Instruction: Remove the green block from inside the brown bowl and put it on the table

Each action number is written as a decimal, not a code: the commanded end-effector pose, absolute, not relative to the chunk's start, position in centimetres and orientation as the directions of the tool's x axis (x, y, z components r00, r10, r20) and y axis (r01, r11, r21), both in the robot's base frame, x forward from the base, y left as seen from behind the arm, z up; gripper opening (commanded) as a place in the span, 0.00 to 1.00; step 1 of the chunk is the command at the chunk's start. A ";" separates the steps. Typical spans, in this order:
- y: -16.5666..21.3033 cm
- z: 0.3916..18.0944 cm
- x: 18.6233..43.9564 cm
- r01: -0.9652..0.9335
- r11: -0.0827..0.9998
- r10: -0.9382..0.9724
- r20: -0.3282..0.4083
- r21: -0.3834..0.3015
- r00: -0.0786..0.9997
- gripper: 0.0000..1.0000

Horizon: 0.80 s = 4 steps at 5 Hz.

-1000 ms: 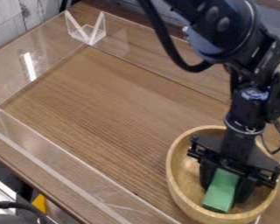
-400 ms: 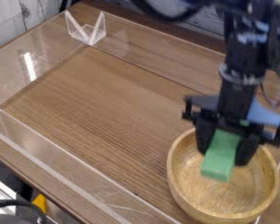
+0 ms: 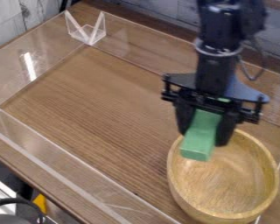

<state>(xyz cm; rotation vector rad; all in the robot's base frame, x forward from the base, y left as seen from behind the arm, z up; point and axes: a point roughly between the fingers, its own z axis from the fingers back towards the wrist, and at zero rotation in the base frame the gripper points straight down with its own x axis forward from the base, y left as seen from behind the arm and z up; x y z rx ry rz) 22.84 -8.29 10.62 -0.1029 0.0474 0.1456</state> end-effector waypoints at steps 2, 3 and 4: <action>-5.6 11.0 21.7 -0.125 0.988 0.124 -0.013 -0.089 0.992 0.00; -5.0 11.4 21.4 -0.138 0.987 0.138 -0.009 -0.080 0.990 0.00; -5.6 11.6 22.1 -0.172 0.983 0.172 0.000 -0.066 0.985 0.00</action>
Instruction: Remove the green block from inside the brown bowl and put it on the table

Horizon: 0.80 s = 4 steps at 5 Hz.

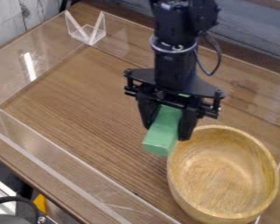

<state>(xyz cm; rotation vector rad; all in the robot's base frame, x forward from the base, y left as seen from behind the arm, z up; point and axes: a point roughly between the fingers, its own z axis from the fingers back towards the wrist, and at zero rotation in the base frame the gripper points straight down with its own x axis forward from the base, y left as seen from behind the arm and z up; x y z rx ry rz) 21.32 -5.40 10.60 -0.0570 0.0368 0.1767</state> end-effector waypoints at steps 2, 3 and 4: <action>-6.1 12.4 22.2 -0.192 0.980 0.192 0.013 -0.047 0.981 0.00; -6.0 12.8 21.7 -0.186 0.982 0.187 0.018 -0.040 0.982 0.00; -5.1 12.8 22.4 -0.197 0.980 0.198 0.023 -0.032 0.980 0.00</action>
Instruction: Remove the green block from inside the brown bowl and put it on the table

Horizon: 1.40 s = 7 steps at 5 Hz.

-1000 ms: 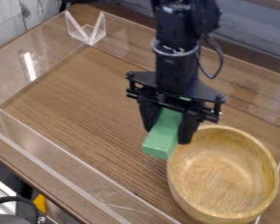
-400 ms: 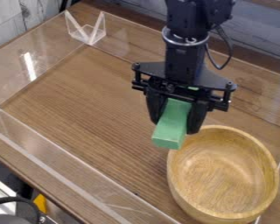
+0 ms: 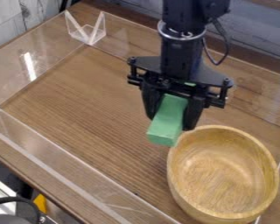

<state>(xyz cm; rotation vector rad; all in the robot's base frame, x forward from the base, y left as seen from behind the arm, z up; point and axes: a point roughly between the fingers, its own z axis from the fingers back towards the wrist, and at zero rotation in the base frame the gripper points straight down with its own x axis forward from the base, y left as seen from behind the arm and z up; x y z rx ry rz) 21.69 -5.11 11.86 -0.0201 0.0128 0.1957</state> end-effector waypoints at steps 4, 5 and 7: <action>-2.0 12.4 23.7 -0.139 0.990 0.138 0.049 0.005 0.989 0.00; -0.6 11.9 24.0 -0.111 0.994 0.110 0.059 0.020 0.992 0.00; 3.1 8.3 23.4 -0.193 0.980 0.190 0.076 0.045 0.979 0.00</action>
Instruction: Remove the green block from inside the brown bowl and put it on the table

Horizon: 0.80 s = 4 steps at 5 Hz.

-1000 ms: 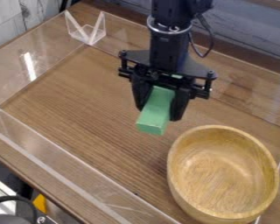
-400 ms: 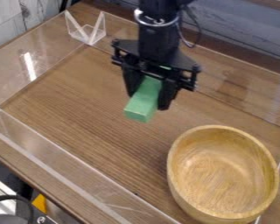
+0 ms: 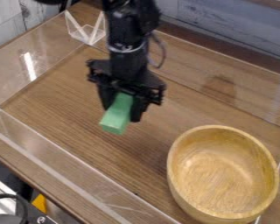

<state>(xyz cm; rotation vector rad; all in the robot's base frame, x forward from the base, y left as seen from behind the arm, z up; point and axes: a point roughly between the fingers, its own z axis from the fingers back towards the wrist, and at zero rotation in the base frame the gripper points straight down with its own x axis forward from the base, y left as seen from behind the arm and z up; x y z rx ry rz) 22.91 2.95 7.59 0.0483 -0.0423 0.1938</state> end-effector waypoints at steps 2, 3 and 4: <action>4.0 8.9 24.5 -0.107 0.993 0.103 0.097 0.040 0.990 0.00; 4.1 8.5 24.9 -0.107 0.994 0.102 0.097 0.039 0.990 0.00; 4.2 8.1 25.3 -0.108 0.993 0.104 0.095 0.039 0.990 0.00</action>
